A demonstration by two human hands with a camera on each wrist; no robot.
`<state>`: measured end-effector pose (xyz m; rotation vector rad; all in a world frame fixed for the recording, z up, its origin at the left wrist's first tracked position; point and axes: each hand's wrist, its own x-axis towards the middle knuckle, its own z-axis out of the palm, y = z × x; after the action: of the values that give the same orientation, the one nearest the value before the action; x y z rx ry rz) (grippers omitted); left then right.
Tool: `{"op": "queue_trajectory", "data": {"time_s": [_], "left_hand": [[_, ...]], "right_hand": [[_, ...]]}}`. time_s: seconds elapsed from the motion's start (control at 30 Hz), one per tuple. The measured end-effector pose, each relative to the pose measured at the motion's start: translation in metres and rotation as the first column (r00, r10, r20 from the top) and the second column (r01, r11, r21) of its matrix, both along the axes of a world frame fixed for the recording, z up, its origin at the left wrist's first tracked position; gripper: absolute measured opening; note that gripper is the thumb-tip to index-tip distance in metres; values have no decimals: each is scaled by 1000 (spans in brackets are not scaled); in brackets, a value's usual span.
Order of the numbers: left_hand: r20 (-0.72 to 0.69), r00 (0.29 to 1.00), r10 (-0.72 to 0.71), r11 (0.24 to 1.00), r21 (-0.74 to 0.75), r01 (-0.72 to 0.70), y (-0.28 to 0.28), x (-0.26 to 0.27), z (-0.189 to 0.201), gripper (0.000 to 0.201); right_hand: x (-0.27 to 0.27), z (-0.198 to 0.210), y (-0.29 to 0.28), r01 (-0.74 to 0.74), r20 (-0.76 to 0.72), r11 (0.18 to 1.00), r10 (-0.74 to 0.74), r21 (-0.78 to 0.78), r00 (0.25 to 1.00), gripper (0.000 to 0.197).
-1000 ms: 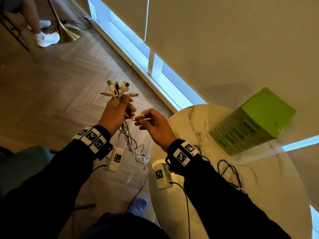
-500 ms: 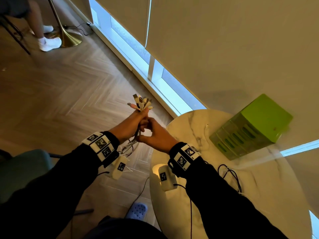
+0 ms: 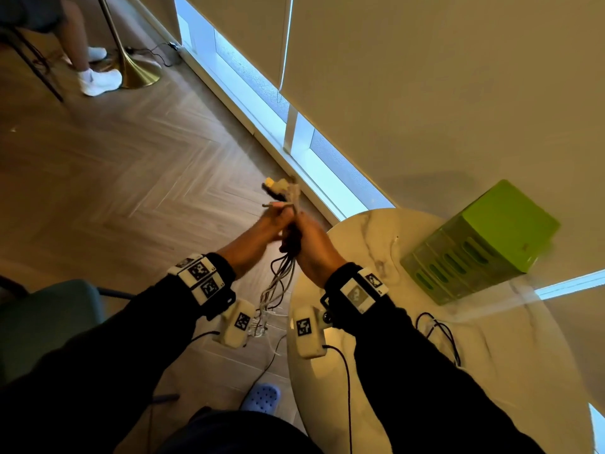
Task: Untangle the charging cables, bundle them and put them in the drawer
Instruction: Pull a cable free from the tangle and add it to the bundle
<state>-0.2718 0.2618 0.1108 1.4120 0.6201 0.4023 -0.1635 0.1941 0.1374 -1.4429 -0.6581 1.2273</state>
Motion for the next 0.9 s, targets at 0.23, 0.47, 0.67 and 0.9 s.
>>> {"op": "queue_trajectory", "data": {"time_s": [0.23, 0.47, 0.67, 0.9], "left_hand": [[131, 984, -122, 953, 293, 79, -29, 8, -36, 118], [-405, 875, -263, 896, 233, 378, -19, 7, -43, 20], [-143, 906, 398, 679, 711, -186, 45, 9, -16, 30], [-582, 779, -233, 739, 415, 531, -7, -4, -76, 32]], "right_hand": [[7, 28, -25, 23, -215, 993, -47, -112, 976, 24], [22, 50, -41, 87, -376, 985, -26, 148, 926, 12], [33, 51, -61, 45, -360, 949, 74, 311, 930, 37], [52, 38, -55, 293, -342, 943, -226, 160, 912, 24]]}}
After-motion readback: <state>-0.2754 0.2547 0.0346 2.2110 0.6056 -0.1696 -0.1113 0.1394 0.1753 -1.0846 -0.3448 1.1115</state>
